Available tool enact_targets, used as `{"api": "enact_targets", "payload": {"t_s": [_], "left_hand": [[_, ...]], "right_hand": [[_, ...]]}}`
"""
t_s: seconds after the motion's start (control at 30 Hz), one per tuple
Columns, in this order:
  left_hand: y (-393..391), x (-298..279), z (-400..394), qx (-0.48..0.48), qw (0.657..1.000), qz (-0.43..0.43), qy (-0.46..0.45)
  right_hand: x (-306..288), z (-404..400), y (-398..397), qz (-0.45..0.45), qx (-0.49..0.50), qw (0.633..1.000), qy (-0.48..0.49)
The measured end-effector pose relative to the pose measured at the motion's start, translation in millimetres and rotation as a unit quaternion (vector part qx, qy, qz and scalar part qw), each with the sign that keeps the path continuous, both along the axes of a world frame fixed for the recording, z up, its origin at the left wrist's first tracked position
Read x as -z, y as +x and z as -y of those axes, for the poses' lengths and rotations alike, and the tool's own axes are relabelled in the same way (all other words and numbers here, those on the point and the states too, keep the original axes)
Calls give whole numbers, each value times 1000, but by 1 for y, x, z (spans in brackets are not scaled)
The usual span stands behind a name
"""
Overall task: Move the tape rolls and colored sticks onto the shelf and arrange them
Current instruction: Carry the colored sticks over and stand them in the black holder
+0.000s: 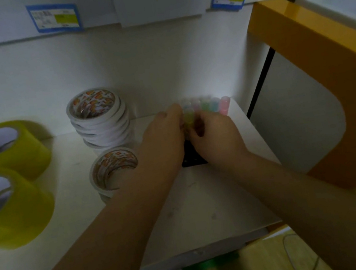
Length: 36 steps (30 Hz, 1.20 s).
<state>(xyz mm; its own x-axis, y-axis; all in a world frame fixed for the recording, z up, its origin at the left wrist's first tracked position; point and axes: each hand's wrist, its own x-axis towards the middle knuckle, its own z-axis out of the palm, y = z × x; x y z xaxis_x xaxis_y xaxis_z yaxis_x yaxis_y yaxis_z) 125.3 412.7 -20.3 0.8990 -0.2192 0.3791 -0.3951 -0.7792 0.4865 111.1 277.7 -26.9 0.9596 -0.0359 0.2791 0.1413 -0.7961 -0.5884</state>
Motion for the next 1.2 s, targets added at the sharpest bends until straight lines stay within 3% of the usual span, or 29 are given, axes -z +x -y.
{"api": "enact_targets", "payload": {"t_s": [0.43, 0.87, 1.2], "left_hand": [[6, 10, 1, -13, 999, -19, -36], [-10, 10, 6, -22, 996, -43, -79], [-88, -8, 5, -28, 998, -3, -58]], "right_hand": [[6, 0, 3, -1, -1, 1000, 3], [-11, 3, 1, -85, 16, 996, -13], [-31, 27, -94, -46, -22, 998, 46]]}}
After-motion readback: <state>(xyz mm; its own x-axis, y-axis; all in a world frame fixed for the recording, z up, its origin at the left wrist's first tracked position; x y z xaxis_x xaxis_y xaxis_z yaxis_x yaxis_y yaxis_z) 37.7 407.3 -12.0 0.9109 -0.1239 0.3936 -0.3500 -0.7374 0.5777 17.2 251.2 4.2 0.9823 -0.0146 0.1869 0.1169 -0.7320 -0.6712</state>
